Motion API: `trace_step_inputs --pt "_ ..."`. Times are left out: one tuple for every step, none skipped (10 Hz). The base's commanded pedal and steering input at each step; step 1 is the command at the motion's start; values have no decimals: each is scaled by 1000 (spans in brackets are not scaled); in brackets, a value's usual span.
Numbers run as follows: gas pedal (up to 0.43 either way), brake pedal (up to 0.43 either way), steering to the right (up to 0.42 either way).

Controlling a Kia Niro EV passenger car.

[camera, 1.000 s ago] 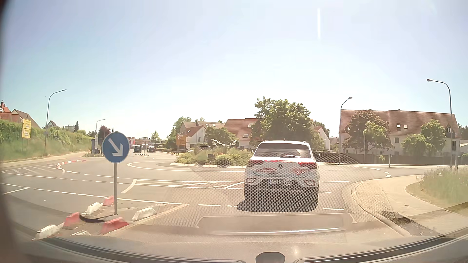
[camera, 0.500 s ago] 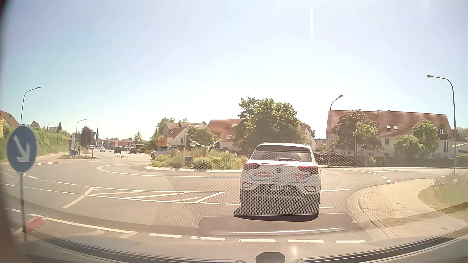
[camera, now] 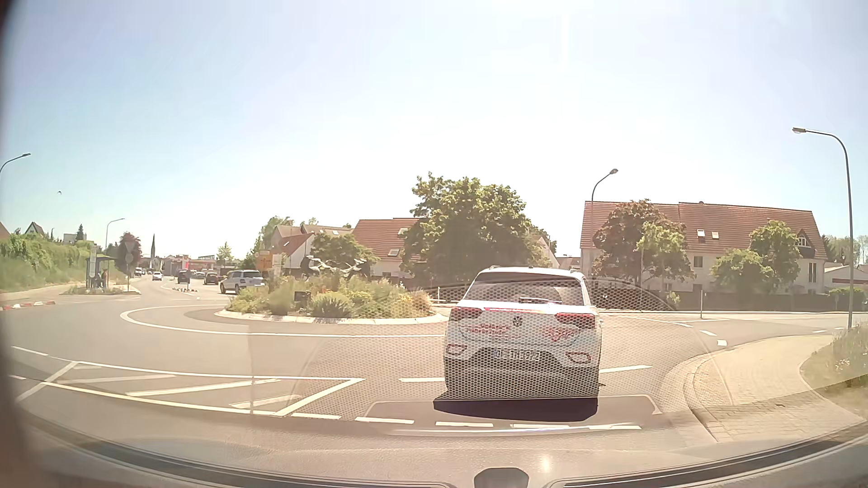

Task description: Follow the waypoints while adhering to traffic rules and regulations

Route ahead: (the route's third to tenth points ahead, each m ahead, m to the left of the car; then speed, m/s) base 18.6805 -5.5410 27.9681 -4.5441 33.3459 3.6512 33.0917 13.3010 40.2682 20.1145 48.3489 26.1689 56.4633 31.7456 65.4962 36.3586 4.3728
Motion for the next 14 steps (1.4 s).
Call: trace_step_inputs --pt "0 30 120" --pt "0 30 123" --pt "0 30 123" --pt "0 30 123" --pt "0 30 123" --pt "0 30 124" --pt "0 30 125" --pt "0 30 126" --pt "0 30 130" --pt "0 30 137" --pt "0 30 146" --pt "0 30 154" --pt "0 30 161" --pt "0 30 169"
